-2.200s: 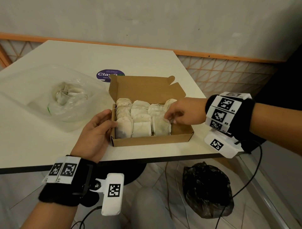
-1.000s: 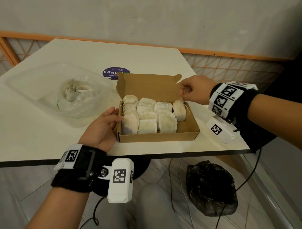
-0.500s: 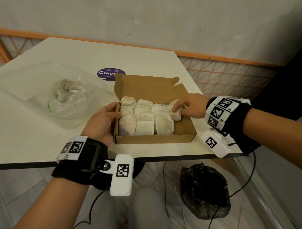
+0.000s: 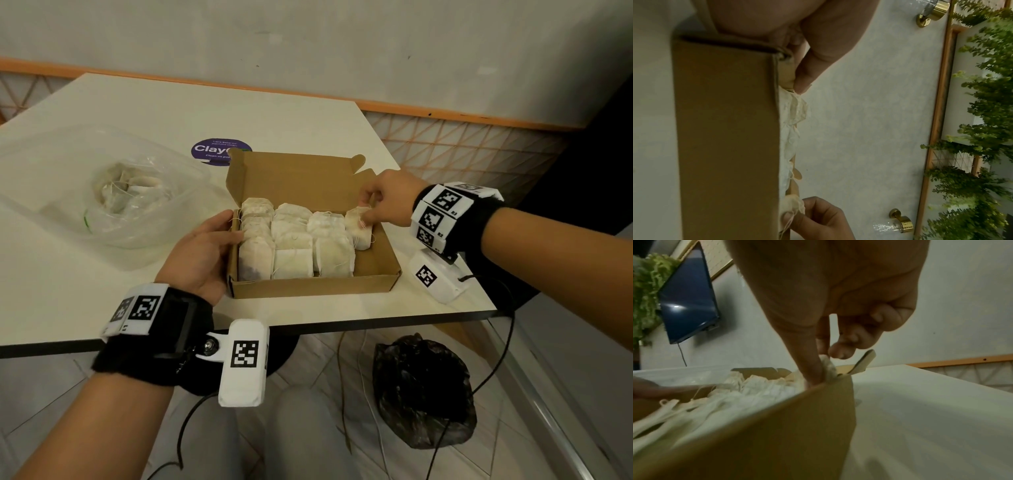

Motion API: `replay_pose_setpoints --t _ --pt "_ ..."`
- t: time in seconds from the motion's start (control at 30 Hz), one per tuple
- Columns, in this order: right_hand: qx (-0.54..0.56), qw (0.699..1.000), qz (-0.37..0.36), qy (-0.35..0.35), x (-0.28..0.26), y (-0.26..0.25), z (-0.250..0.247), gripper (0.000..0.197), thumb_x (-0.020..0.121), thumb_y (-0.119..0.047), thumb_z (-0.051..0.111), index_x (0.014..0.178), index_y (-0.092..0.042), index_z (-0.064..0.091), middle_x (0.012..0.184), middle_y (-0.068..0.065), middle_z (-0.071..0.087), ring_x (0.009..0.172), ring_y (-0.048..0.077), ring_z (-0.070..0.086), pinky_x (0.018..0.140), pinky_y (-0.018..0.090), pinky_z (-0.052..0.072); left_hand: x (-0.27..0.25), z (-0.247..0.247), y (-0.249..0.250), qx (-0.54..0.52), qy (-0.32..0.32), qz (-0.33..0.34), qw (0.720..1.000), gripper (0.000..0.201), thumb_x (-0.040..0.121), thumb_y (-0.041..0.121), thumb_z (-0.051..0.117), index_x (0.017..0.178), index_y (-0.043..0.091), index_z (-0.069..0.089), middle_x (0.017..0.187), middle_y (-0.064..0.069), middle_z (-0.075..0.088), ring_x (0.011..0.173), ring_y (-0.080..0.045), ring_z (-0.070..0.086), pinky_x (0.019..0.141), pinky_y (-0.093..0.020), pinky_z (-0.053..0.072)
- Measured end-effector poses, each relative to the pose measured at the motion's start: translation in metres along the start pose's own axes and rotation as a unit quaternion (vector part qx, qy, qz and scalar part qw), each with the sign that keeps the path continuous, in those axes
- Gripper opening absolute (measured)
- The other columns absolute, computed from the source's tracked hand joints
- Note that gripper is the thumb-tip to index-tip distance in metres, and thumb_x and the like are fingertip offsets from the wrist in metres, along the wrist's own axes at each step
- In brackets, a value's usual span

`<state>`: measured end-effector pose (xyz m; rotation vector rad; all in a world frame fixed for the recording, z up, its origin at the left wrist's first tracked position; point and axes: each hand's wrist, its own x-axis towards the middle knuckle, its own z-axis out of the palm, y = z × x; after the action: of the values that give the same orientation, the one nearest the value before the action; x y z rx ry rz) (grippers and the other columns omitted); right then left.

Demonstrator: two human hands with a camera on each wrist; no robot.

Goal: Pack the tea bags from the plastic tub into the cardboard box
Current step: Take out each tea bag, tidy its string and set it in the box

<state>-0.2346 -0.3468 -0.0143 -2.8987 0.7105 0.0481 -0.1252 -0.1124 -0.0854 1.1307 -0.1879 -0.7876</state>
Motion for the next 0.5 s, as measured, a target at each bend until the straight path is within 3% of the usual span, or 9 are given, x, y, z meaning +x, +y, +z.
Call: replay_pose_setpoints --t 0.07,0.17,0.27,0.33,0.5 --pt "-0.011 1.0 -0.006 -0.017 -0.004 -0.001 -0.005 0.026 0.076 -0.03 0.073 0.095 -0.013 0.066 0.068 -0.013 0.045 0.067 0.01 0.045 0.054 0.019 0.031 0.0 -0.001 0.001 0.002 -0.003 0.001 1.0 0.043 0.091 -0.008 0.039 0.127 0.007 0.056 0.097 -0.002 0.069 0.081 -0.015 0.069 0.063 -0.026 0.058" --pt "-0.004 0.997 -0.004 -0.077 -0.013 -0.004 -0.027 0.017 0.077 -0.031 0.073 0.087 -0.02 0.065 0.063 -0.012 0.047 0.061 0.004 0.042 0.056 0.019 0.03 0.001 -0.001 0.001 0.007 -0.002 0.005 1.0 0.041 0.091 -0.008 0.039 0.123 0.009 0.058 0.096 -0.003 0.069 0.083 -0.017 0.068 0.065 -0.026 0.059" --pt "-0.004 0.991 0.006 -0.134 -0.019 -0.005 -0.036 0.017 0.075 -0.031 0.075 0.086 -0.021 0.068 0.06 -0.012 0.05 0.06 0.004 0.043 0.058 0.018 0.031 0.001 -0.001 0.0 0.01 -0.006 0.006 1.0 0.038 0.091 -0.009 0.037 0.114 0.01 0.061 0.087 0.0 0.071 0.081 -0.016 0.069 0.066 -0.027 0.059" --pt "-0.002 0.991 0.015 -0.134 -0.015 -0.004 -0.028 0.017 0.073 -0.03 0.076 0.085 -0.021 0.068 0.06 -0.014 0.05 0.061 0.003 0.043 0.057 0.018 0.03 0.0 0.0 0.0 0.009 -0.011 0.007 1.0 0.038 0.091 -0.009 0.037 0.111 0.011 0.062 0.085 0.001 0.072 0.077 -0.014 0.071 0.062 -0.025 0.058" --pt "0.011 0.996 0.032 -0.078 0.002 0.0 -0.005 0.026 0.072 -0.028 0.077 0.094 -0.016 0.07 0.064 -0.014 0.05 0.064 0.003 0.045 0.056 0.017 0.032 0.001 -0.001 0.0 0.006 -0.004 0.007 1.0 0.041 0.091 -0.007 0.038 0.121 0.01 0.059 0.105 -0.005 0.068 0.086 -0.017 0.069 0.068 -0.028 0.059"
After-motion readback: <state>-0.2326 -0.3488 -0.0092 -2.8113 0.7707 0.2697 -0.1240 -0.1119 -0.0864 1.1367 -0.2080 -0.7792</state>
